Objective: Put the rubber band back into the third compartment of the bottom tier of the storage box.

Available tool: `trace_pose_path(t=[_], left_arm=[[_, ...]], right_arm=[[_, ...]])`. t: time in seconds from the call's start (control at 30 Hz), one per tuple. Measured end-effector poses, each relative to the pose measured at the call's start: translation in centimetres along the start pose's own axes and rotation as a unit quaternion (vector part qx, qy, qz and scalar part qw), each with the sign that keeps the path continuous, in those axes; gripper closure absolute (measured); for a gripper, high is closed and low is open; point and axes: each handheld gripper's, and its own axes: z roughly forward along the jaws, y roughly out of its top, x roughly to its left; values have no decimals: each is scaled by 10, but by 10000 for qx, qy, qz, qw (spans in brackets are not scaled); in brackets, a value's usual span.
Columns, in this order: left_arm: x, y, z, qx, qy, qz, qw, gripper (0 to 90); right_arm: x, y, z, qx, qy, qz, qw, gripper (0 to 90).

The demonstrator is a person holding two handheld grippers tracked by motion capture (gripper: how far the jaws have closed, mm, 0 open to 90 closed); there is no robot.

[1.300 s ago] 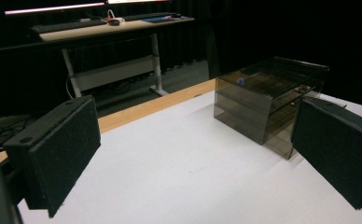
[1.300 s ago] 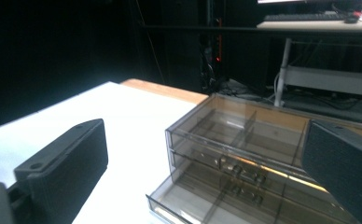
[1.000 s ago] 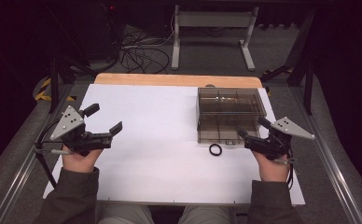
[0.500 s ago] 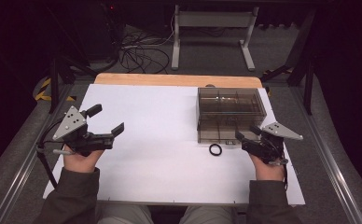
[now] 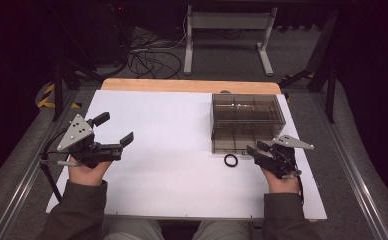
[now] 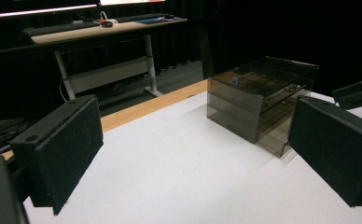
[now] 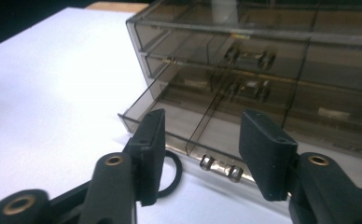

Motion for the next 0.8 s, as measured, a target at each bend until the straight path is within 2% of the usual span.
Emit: trace_pose_path(t=[0.4, 0.8], left_arm=[[-1, 0, 1, -14, -51, -8, 10000, 41], [-2, 0, 1, -12, -53, 11, 10000, 42]], right_arm=[[6, -6, 16, 430, 73, -120, 9990, 636], [9, -11, 26, 641, 121, -182, 9977, 678]])
